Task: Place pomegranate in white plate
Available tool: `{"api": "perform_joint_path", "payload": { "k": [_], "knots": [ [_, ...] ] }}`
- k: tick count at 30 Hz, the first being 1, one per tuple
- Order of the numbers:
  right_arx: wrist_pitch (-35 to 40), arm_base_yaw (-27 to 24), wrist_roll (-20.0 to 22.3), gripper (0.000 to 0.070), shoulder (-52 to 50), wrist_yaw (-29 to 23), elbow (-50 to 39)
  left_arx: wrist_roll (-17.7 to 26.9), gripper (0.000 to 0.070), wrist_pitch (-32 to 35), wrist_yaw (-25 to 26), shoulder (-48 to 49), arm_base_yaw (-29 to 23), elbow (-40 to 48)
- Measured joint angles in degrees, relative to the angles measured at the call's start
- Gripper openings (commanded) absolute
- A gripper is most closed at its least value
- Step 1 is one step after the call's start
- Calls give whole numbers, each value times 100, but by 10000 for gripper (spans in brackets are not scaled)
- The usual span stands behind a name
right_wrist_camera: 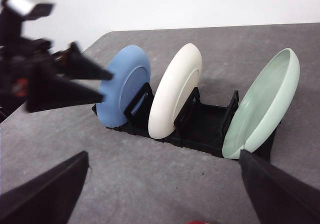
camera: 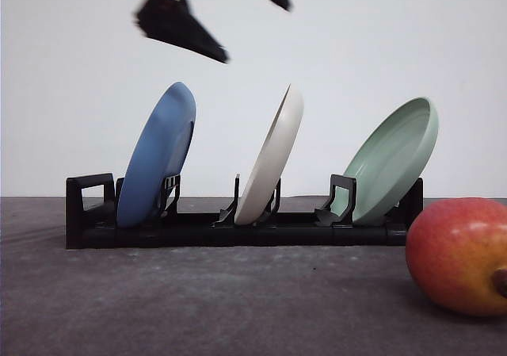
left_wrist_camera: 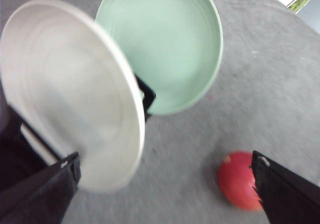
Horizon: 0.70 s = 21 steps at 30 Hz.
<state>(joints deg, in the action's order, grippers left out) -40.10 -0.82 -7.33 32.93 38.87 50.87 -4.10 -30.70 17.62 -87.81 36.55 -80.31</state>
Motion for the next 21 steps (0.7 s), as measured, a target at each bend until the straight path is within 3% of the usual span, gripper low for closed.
{"api": "perform_joint_path", "payload": {
  "k": [6, 12, 15, 20, 21],
  "knots": [
    [-2, 0, 0, 614, 0, 0, 0, -73, 671, -177, -554, -1073, 206, -1034],
    [-54, 0, -2, 613, 0, 0, 0, -195, 660, -83, -732, -1594, 357, -1165],
    [-94, 0, -2, 614, 0, 0, 0, -204, 557, -36, -941, -1718, 437, -1165],
    [-99, 0, -2, 614, 0, 0, 0, -214, 487, 35, -1297, -1829, 501, -1165],
    [-103, 0, -2, 614, 0, 0, 0, -214, 444, 38, -1374, -1853, 503, -1165]
  ]
}}
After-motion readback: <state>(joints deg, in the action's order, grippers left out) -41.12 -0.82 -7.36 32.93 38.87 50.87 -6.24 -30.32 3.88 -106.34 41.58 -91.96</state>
